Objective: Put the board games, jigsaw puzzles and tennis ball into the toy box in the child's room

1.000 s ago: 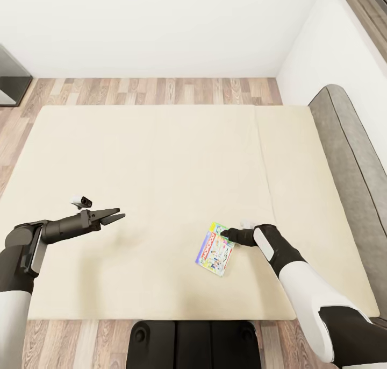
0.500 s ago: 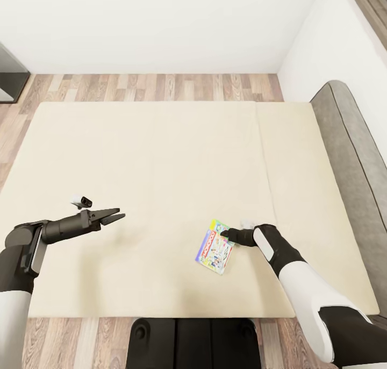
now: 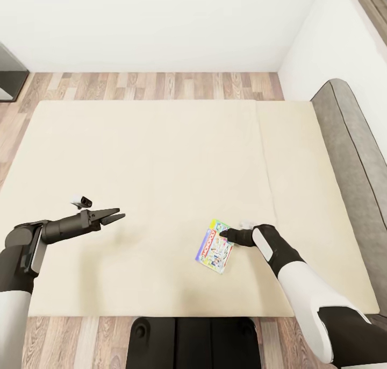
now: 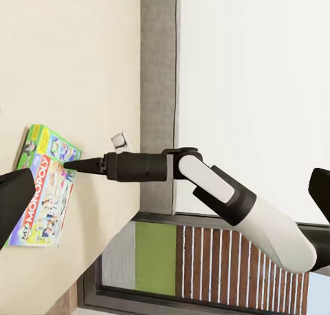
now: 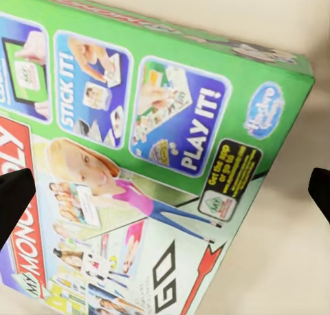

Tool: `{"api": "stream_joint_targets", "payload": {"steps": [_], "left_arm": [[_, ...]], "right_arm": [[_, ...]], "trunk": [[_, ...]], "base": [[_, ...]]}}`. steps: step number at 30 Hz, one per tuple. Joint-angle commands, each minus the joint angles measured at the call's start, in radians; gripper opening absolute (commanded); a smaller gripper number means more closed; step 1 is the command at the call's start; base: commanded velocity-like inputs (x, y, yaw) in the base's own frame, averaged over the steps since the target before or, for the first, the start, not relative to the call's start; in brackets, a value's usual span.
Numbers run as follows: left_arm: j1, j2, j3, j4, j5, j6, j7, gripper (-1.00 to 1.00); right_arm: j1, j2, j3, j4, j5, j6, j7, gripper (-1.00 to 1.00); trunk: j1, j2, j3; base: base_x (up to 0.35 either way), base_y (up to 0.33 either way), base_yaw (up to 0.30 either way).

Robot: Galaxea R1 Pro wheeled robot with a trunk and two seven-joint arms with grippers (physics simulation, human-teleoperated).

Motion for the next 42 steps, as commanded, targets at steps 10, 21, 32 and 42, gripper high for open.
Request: {"api": "stream_joint_targets", "payload": {"steps": [10,21,32,42], "left_arm": [[-0.001,-0.001,0.003,-0.018,0.002,0.011,-0.004,1.0],[-0.002,-0.006,0.004,-0.055,0.003,0.012,-0.004,1.0],[-0.002,-0.008,0.003,-0.06,0.002,0.012,-0.004,1.0],[-0.002,-0.008,0.002,-0.06,0.001,0.011,-0.004,1.0]], "right_arm": [[0.0,0.002,0.001,-0.002,0.003,0.004,0.003,1.0],[0.0,0.003,0.003,-0.003,0.003,0.004,0.003,1.0],[0.0,0.002,0.006,-0.005,0.004,0.004,0.003,1.0],[0.0,0.003,0.006,-0.007,0.003,0.004,0.003,1.0]], "trunk": [[0.001,-0.002,-0.013],[0.001,-0.002,-0.016],[0.001,-0.002,-0.016],[0.001,-0.002,-0.016]], "base": [[0.0,0.0,0.0],[0.0,0.0,0.0],[0.0,0.0,0.0],[0.0,0.0,0.0]]}}
